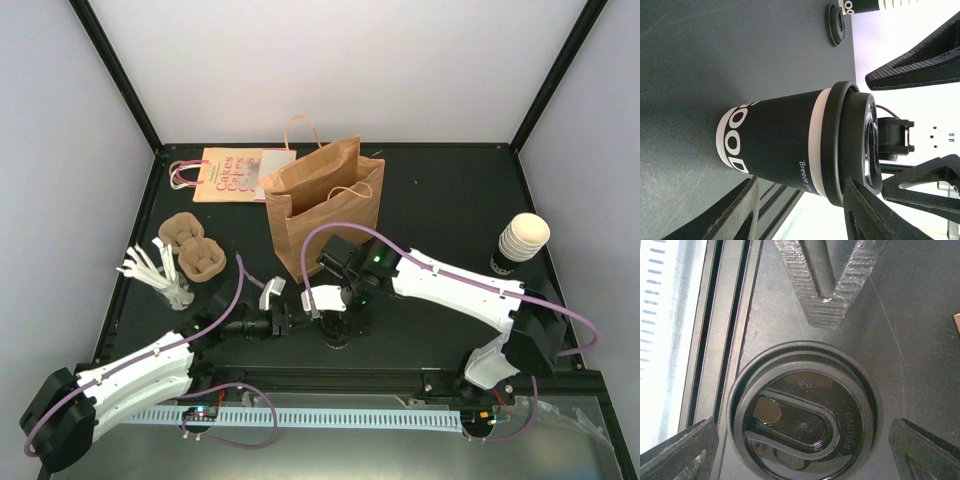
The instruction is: Pack the takeout coffee
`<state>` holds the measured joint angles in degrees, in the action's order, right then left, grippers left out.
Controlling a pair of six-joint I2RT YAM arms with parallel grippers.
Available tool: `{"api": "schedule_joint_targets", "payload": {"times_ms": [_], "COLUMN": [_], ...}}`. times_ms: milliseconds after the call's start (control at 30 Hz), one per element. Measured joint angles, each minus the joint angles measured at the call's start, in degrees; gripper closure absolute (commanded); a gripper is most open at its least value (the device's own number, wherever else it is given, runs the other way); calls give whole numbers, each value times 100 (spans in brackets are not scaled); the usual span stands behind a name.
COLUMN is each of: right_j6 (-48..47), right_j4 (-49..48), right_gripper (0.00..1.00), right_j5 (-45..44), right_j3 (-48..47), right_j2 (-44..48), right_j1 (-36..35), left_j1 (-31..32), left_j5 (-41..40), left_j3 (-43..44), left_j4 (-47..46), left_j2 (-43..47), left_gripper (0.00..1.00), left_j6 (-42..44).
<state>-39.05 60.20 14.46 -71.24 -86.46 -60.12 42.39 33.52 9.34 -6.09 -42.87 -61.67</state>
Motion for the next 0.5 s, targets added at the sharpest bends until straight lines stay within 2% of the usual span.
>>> {"api": "schedule_joint_targets", "payload": {"times_ms": [500], "right_j6": [50], "right_j4": [120], "right_gripper": [7], "right_j5": [-39], "right_j3": [-105], "right_j2": [-153], "right_j1": [11], "left_j1": [0], "left_j5": [0], "left_j3": [0], "left_j4": [2], "left_j2": [0], "left_gripper": [51], "left_j6": [2]}}
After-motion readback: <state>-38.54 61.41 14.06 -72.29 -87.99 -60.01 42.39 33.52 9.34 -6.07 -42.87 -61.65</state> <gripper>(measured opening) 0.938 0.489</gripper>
